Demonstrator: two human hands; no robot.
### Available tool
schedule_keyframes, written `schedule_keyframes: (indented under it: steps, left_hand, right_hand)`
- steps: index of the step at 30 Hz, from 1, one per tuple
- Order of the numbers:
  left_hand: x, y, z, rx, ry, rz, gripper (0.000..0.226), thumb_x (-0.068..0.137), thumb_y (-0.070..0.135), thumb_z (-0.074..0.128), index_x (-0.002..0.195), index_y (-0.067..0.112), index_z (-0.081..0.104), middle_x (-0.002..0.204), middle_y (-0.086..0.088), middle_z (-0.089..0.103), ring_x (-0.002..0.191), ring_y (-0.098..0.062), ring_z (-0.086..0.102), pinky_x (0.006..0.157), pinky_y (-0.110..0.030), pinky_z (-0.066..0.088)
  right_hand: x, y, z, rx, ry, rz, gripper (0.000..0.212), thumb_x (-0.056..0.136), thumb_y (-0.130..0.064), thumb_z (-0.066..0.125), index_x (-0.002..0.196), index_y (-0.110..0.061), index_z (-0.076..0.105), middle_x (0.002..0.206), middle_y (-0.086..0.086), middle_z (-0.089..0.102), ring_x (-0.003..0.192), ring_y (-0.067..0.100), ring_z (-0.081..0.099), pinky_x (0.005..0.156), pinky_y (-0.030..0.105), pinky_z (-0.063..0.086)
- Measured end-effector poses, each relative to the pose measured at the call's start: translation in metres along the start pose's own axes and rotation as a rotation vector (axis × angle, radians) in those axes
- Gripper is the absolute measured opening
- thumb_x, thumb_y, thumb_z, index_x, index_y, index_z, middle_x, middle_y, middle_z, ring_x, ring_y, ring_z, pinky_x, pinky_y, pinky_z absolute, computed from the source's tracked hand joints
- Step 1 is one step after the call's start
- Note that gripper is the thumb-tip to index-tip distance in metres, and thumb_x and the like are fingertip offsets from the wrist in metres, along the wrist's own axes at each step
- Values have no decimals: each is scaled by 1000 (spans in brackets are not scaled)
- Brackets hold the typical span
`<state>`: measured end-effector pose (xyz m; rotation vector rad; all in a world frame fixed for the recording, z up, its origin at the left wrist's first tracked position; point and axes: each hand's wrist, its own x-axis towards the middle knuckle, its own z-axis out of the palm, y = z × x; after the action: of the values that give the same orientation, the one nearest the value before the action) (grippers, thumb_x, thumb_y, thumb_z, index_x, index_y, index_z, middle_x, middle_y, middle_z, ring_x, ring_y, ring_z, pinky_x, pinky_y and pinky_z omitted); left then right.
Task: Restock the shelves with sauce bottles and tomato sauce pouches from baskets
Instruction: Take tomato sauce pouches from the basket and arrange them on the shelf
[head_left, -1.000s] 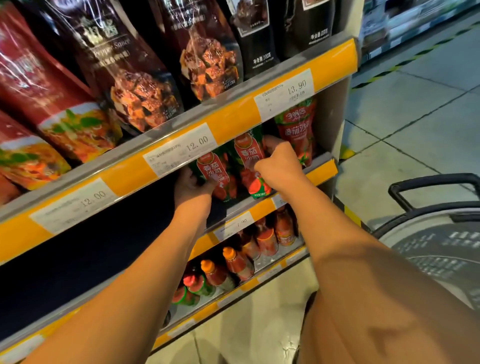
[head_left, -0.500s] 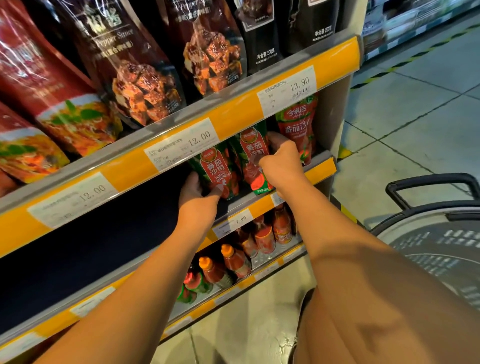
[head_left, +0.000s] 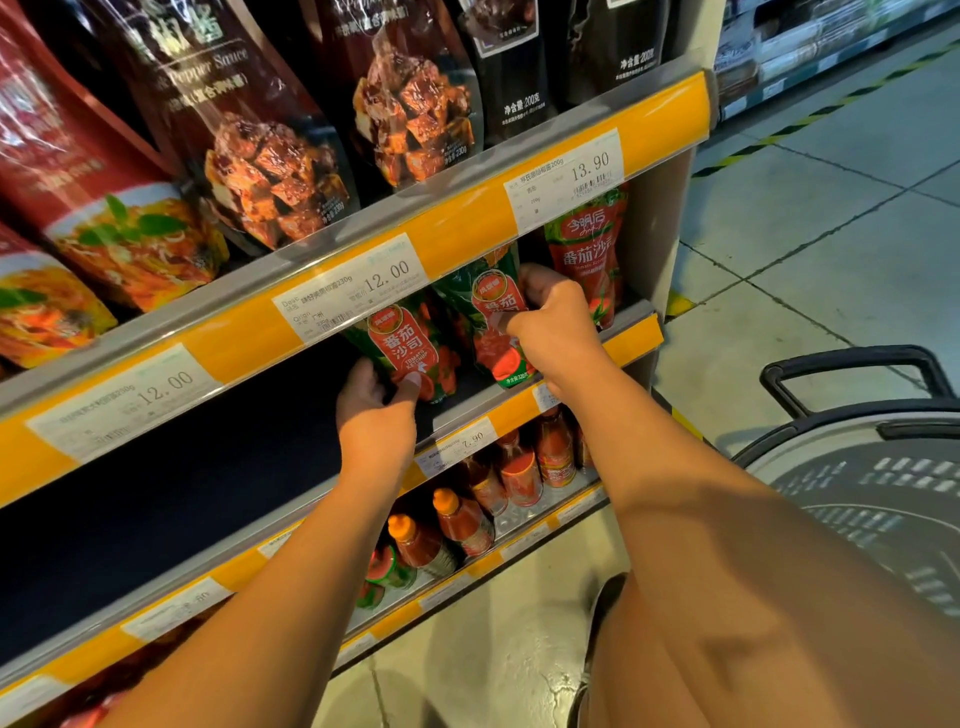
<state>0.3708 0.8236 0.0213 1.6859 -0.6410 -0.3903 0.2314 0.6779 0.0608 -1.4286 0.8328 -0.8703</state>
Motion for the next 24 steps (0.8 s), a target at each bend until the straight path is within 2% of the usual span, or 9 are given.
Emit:
schedule_keyframes:
  steps: [2,5,10,12,14,17,20,21,24]
  left_hand:
    - [1,0,-1,12,-21,0,32,97,10,71,98,41,64,110,21,71,109,1,66,101,-34,52]
    - [2,-1,-3,43,-49,-6,30,97,15,72,102,43,64,119,15,71,121,-10,64,107,-41,50]
    - [6,-3,-5,73,-78,-31,31,95,22,74,123,34,65,130,9,69,127,-15,61,111,-49,48]
    - [8,0,-5,104,-95,-22,28,95,22,75,111,43,66,124,11,71,124,-14,63,109,-47,49]
    - [10,4,-4,128,-111,-4,29,95,20,75,100,46,62,115,16,70,118,-12,64,105,-41,50]
    - [15,8,1,155,-134,11,31,96,15,74,97,42,59,106,21,67,108,-9,65,97,-34,50]
    - [18,9,5,153,-143,16,26,96,13,73,104,35,61,107,18,68,106,-7,65,94,-32,50]
    - [18,9,6,149,-141,18,24,96,13,73,106,32,62,108,16,69,105,-5,66,94,-32,51]
    - [17,8,9,134,-135,13,20,96,12,72,106,28,63,108,15,71,103,0,65,89,-28,50]
  right_hand:
    - [1,1,1,8,12,16,49,85,3,76,131,-10,66,120,1,74,108,13,70,95,33,58]
    - [-1,1,4,2,13,14,43,86,5,74,126,-10,68,115,-1,75,98,3,69,81,19,56]
    - [-5,-4,10,-43,27,44,42,89,6,70,126,-13,65,102,-10,70,92,-2,63,73,14,49]
    - [-5,-8,12,-71,48,58,46,88,8,67,127,-15,60,104,-9,68,96,9,65,79,22,51]
    - [-7,-10,14,-101,61,62,57,87,9,63,139,-11,55,121,4,68,112,24,65,88,30,51]
    - [-12,-16,16,-120,64,86,69,88,10,52,154,-11,42,136,12,62,118,28,60,93,31,49]
    - [-19,-25,13,-108,71,84,67,90,8,49,154,-10,42,112,5,64,89,20,60,71,28,50]
    - [-21,-28,13,-98,76,79,63,91,7,51,151,-10,45,106,3,64,91,22,62,71,34,53]
    - [-25,-33,13,-67,99,103,54,91,6,52,142,-11,53,109,9,66,117,40,57,91,50,52]
